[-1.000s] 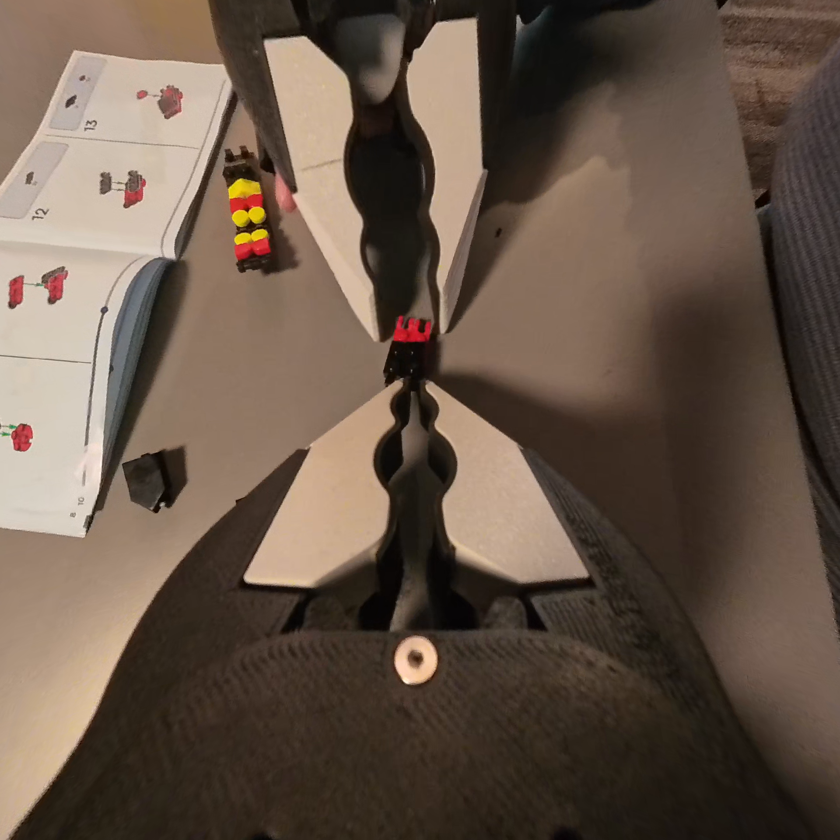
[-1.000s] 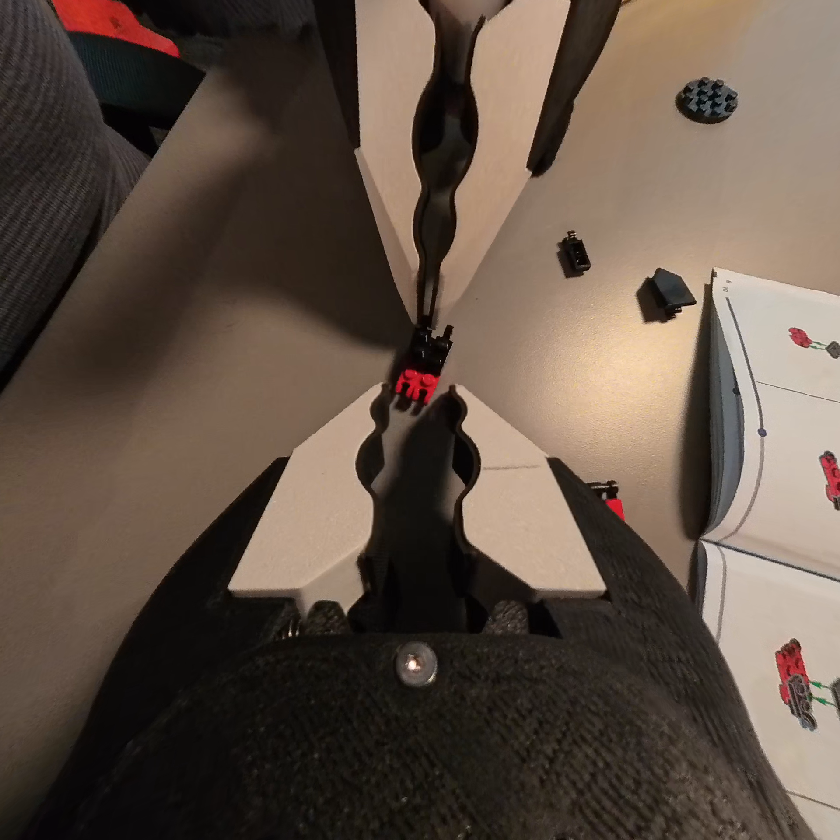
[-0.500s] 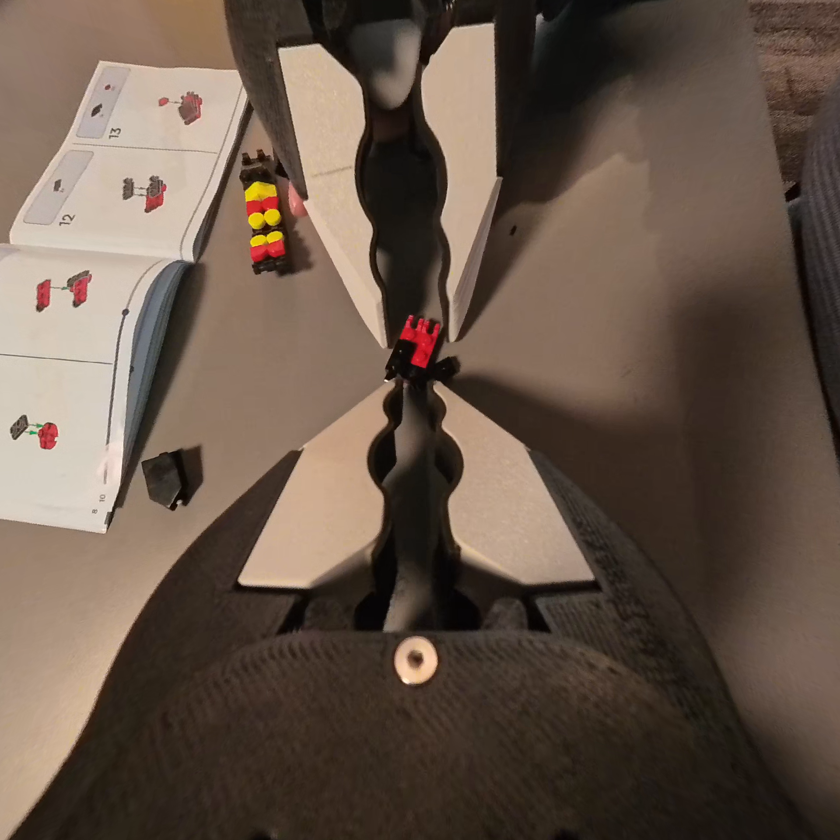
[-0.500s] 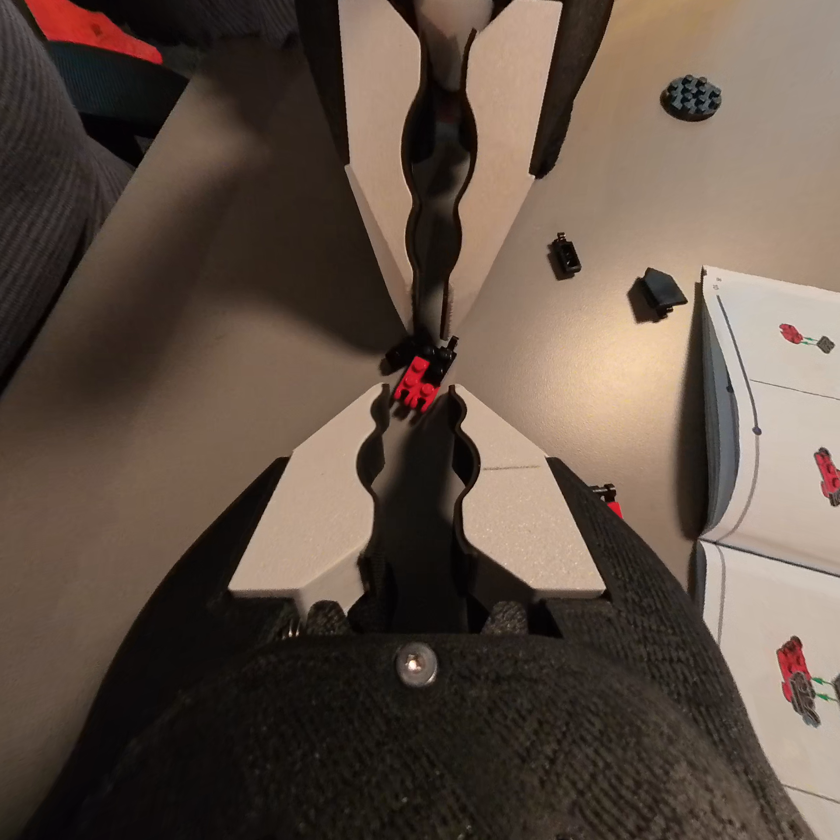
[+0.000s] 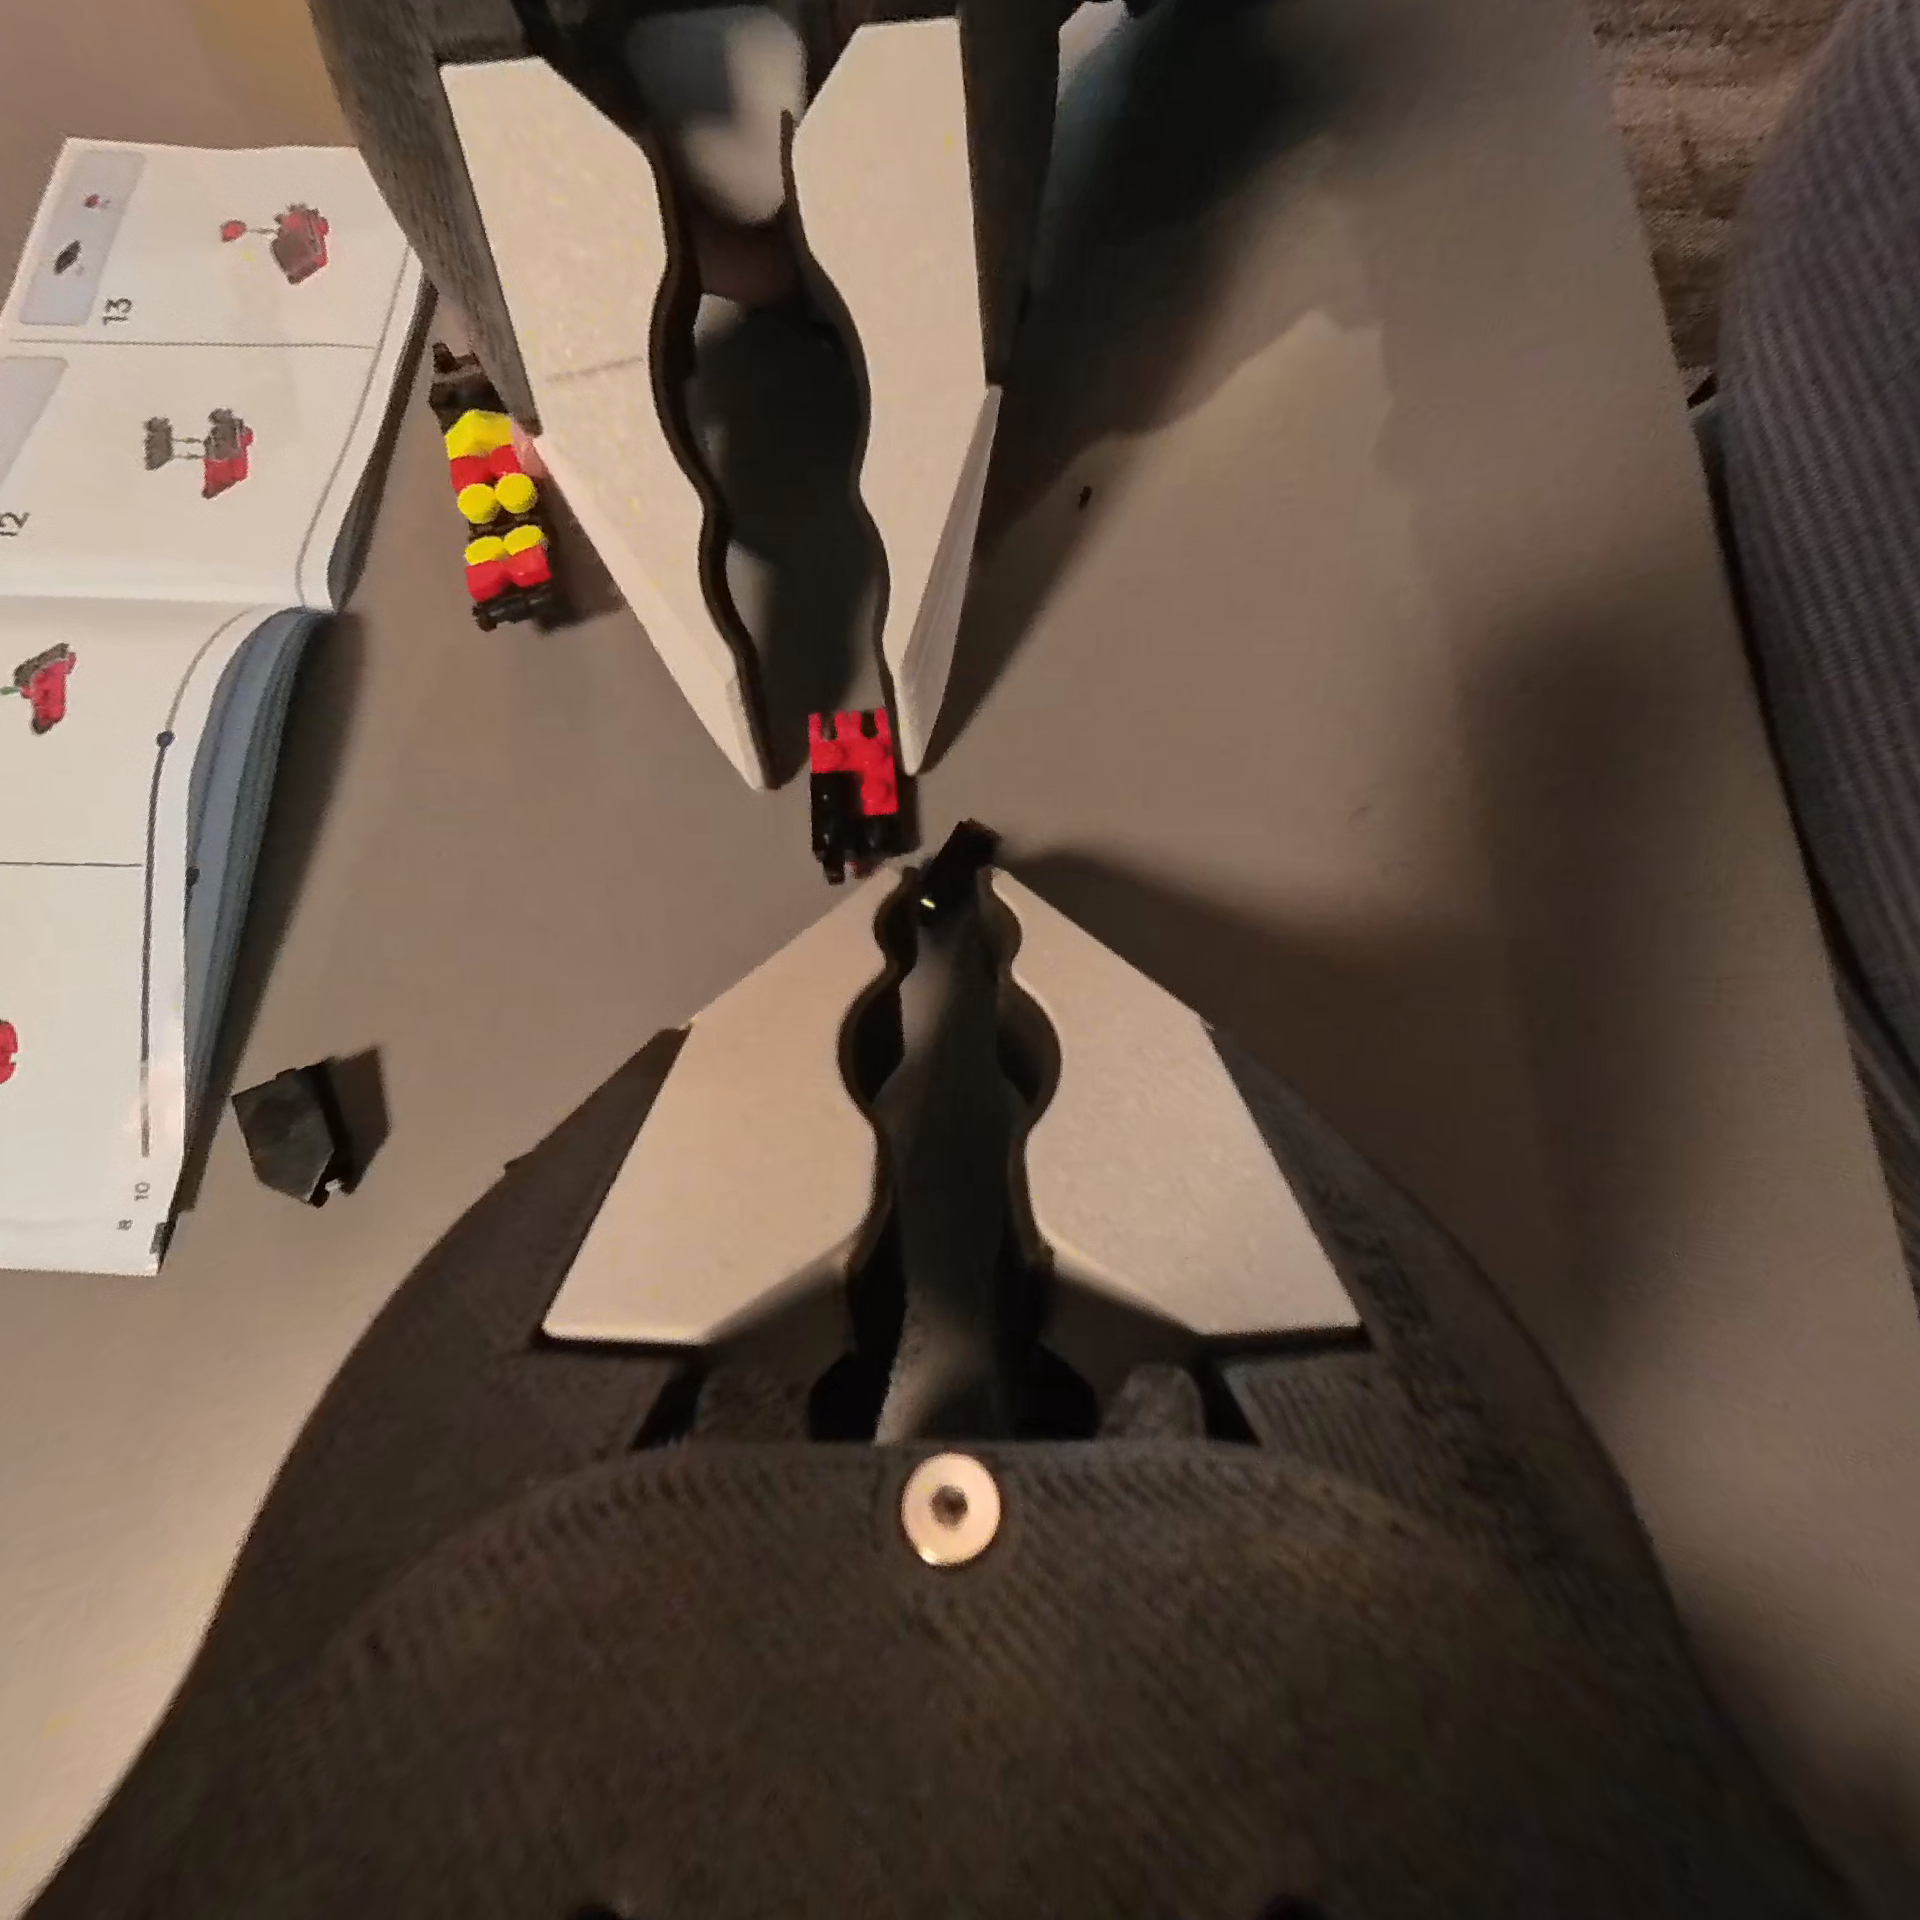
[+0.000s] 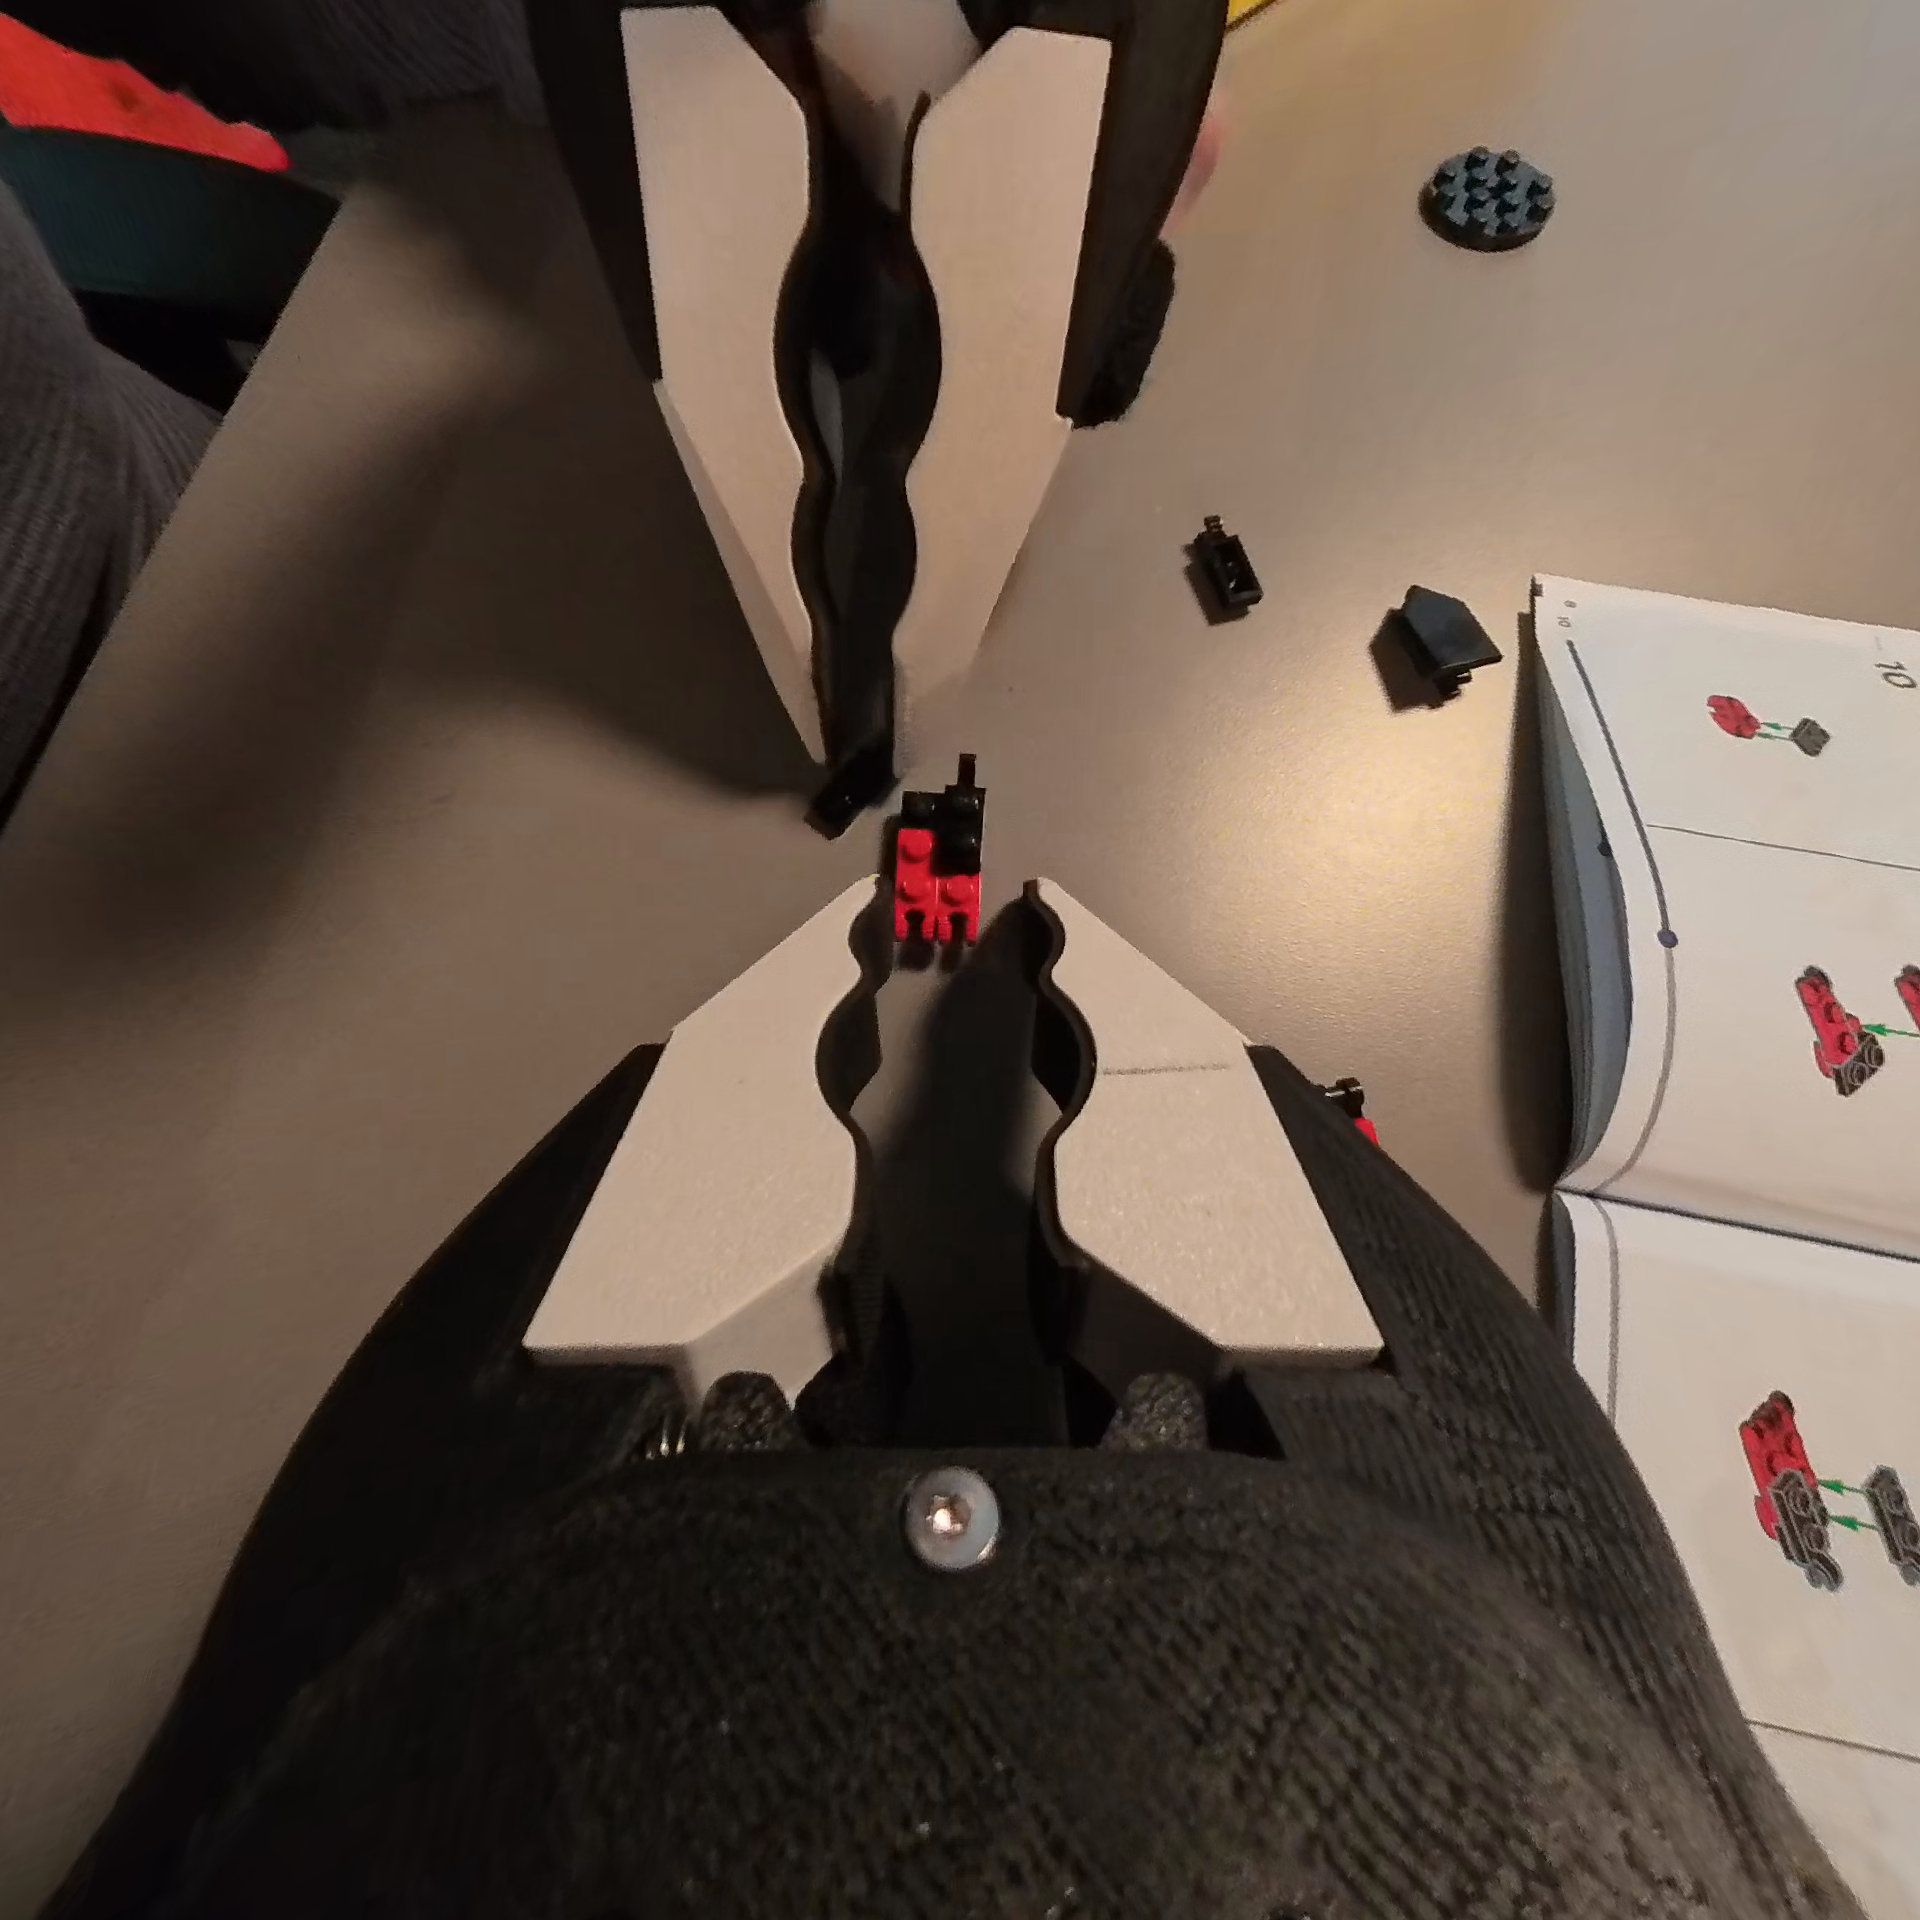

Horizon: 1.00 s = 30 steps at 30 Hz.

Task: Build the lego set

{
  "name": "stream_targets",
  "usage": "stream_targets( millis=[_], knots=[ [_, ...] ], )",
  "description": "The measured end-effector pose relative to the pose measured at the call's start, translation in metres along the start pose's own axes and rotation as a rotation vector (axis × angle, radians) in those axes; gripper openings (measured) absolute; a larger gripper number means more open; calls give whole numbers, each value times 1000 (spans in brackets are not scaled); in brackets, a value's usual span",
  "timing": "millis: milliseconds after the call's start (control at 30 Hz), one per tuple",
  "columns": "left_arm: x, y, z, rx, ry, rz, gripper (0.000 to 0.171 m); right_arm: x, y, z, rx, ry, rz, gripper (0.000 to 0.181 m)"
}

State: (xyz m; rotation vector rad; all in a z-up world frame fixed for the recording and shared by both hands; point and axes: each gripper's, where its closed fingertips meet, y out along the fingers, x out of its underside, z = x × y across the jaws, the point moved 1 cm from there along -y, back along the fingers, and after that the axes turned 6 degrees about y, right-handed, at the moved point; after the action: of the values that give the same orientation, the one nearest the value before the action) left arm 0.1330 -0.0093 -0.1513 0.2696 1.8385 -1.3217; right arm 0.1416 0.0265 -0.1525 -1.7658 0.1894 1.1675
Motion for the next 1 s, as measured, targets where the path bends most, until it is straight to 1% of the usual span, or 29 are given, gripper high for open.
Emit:
stream_targets(
  millis=[200,300,400,500,733,1000],
  knots=[
    [0,0,6,39,-2,-3,8,0,0,-5,-25,-21,-2,23],
    [-8,-3,0,-3,-6,33,7,0,0,-5,-22,-23,-3,15],
    [-9,-4,-8,-46,-27,38,7,0,0,-5,-22,-24,-3,15],
    [-6,-2,-10,-59,-28,16,7,0,0,-5,-21,-27,-3,15],
    [-8,1,-9,-86,10,-4,7,0,0,-5,-21,-27,-3,15],
    [-7,0,-16,-211,79,-69,7,0,0,-5,-19,-28,-3,15]
  ],
)
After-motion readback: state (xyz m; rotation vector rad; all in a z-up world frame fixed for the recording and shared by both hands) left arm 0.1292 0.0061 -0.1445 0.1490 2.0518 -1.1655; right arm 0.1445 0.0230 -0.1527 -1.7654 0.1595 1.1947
